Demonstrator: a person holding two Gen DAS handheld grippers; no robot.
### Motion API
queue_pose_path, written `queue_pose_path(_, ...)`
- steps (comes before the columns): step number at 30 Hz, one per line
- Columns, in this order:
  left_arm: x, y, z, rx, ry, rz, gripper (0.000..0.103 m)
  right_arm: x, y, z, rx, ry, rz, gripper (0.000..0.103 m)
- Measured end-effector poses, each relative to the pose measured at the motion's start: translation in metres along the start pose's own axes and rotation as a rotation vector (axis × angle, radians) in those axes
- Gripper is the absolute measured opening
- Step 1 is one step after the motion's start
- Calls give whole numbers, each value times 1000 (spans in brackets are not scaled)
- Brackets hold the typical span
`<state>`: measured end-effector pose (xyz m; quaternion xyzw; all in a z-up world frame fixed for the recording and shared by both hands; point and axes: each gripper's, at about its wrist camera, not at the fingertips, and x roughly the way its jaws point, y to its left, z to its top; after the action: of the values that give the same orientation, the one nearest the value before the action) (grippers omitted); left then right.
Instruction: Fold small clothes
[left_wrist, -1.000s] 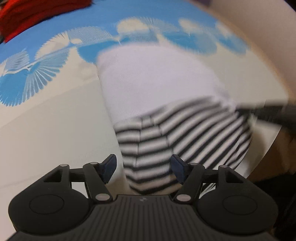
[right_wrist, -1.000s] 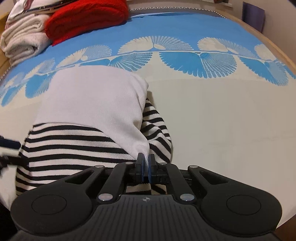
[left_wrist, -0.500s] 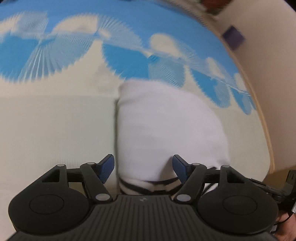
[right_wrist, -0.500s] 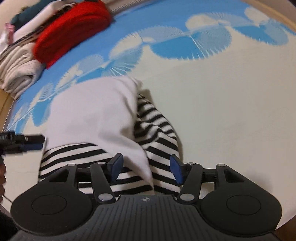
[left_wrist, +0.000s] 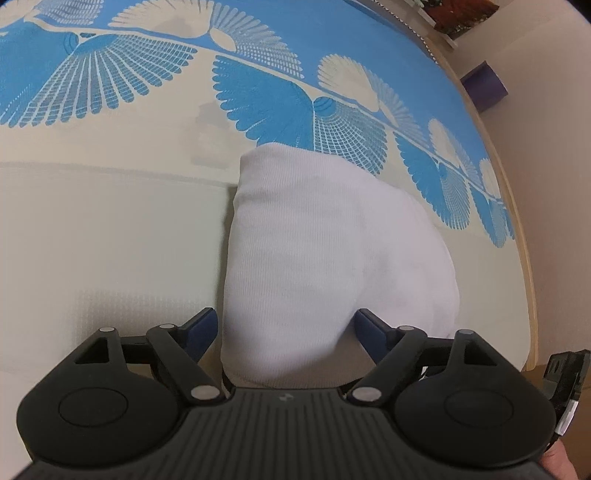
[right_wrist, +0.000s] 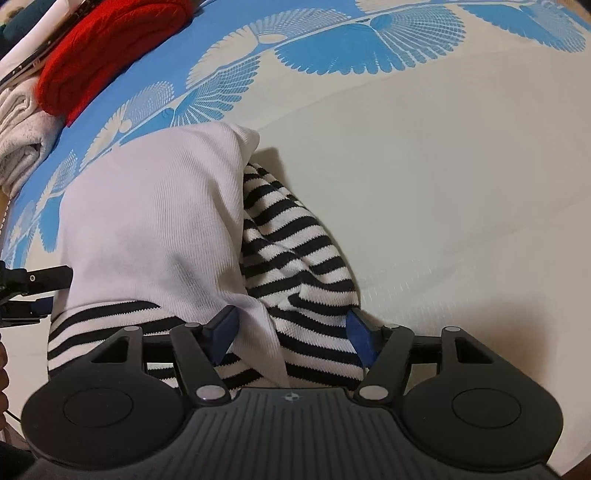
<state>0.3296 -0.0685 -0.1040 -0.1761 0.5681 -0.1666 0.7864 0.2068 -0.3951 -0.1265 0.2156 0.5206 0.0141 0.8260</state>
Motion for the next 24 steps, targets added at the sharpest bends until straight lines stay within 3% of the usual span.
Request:
queue_pose_path(2,4,1,1,-9,4,0,87,1,3,0,-9,-7,-8,65)
queue_pose_path(3,6,1,1,-13,7,-3,87,0,3,1,-16,-13,-13,59)
queue_pose_path(5,10,1,1,-20,11,-9,87,-1,5,-1,-23,-18,-4,38)
queue_pose_path(6,13,1,1,-22,12,-12,88,-1,5,-1,-19,-16,9,20)
queue_pose_path(7,16,0,1,-24,12,-14,89,-1,5,-2,-16,-15,18,14)
queue_pose_path(13,33,4,3,-76,26,-41,91,-6,12,-5,-29,-46,8,10)
queue_pose_path(16,28,5,6,-79,18,-55,72,-10,13,-3,-10,-66,16,9)
queue_pose_path(18,17,4,11,-55,2,-82,44,-12,17,-2,-5,-83,29,9)
queue_pose_path(20,4,0,17,-10,-34,-99,41,-12,23,0,4,-94,43,9)
queue_pose_path(24,-27,1,33,52,-151,-54,41,-10,41,12,29,-152,90,8)
